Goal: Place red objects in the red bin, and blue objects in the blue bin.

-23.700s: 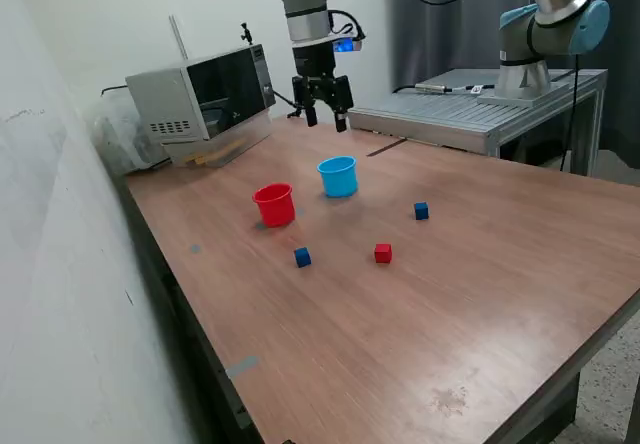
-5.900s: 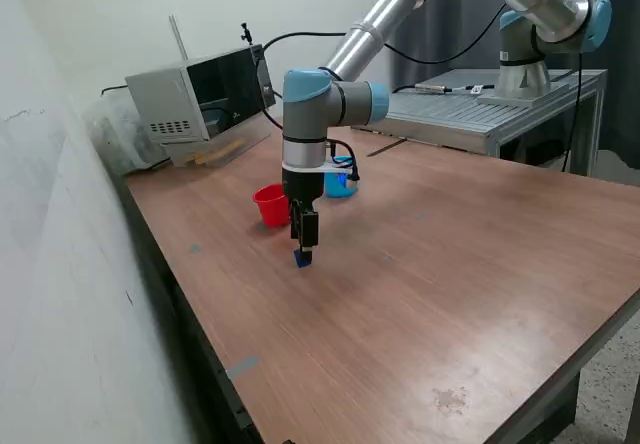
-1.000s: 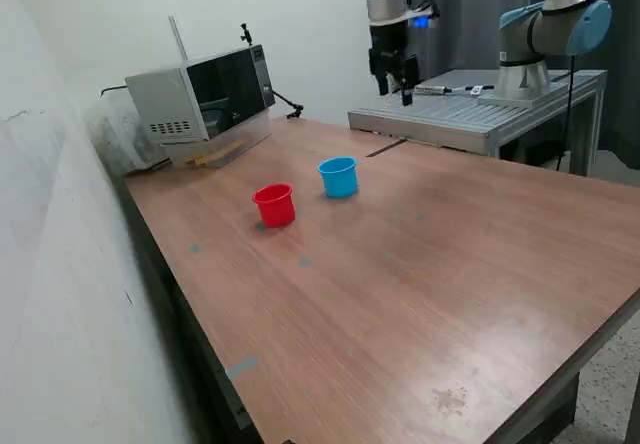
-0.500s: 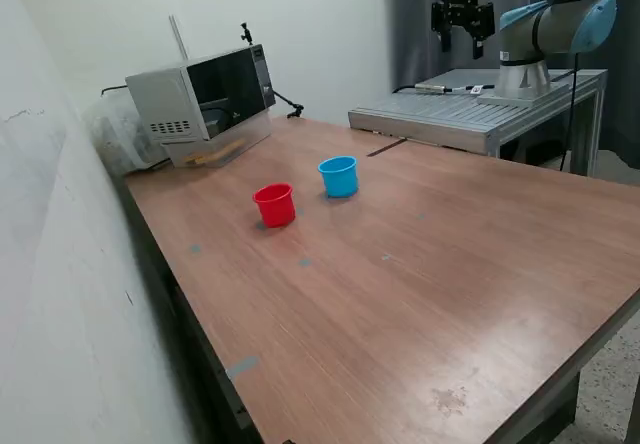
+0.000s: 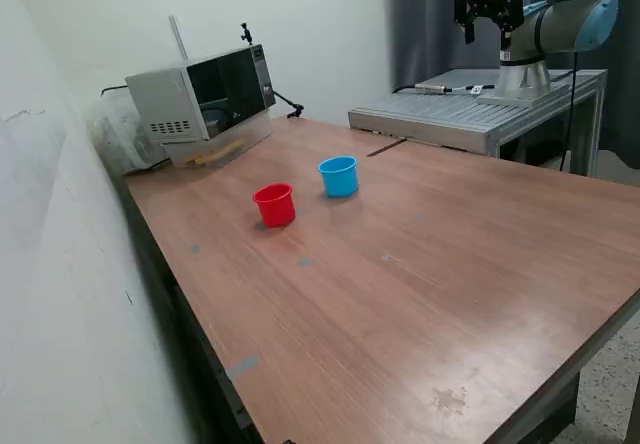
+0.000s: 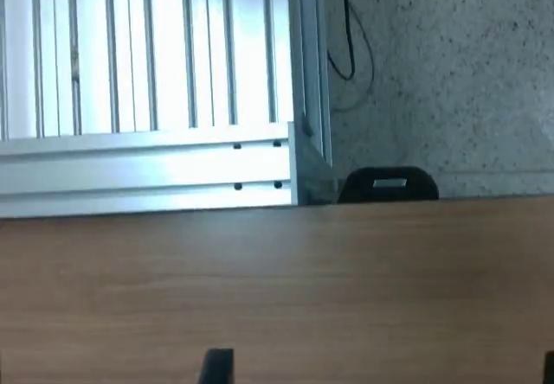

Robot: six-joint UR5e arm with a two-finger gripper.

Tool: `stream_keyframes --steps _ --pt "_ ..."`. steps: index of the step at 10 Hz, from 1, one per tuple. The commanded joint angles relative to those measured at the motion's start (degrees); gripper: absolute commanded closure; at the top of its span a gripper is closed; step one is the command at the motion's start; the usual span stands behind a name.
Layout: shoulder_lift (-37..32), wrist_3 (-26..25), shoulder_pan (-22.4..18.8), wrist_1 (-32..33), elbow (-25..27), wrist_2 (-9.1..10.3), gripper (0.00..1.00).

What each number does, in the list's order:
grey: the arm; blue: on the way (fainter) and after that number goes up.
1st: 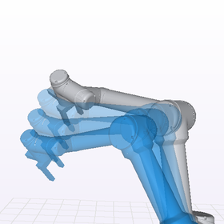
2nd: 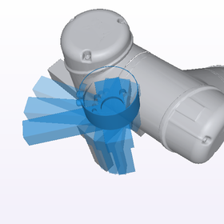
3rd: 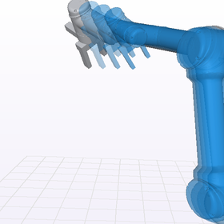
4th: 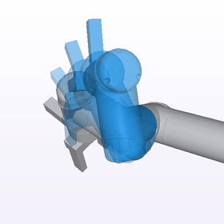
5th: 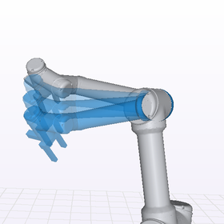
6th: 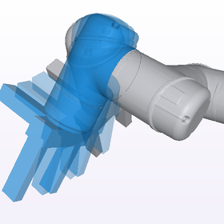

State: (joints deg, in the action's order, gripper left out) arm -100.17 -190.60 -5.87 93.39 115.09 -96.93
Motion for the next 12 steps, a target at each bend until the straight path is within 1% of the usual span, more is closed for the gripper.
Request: stream_keyframes --steps 1,2,3,4,5,6,9,12 --pt "-1.9 0.0 -0.2 -6.2 -0.4 0.08 0.0" --pt "-2.7 -0.1 -0.2 -9.4 -0.7 0.08 0.0" --pt "-2.7 -0.2 -0.2 -10.4 -0.9 0.08 0.0" --pt "-2.6 -0.2 -0.1 -15.6 -1.1 0.08 0.0" --pt "-2.7 -0.2 0.0 -18.9 -1.1 -0.01 0.0" --pt "-2.7 -0.5 0.5 -19.5 -1.6 0.08 0.0" --pt "-2.6 -0.5 0.4 -20.8 -4.3 0.08 0.0" --pt "-2.5 -0.4 0.5 -20.8 -4.6 0.08 0.0"
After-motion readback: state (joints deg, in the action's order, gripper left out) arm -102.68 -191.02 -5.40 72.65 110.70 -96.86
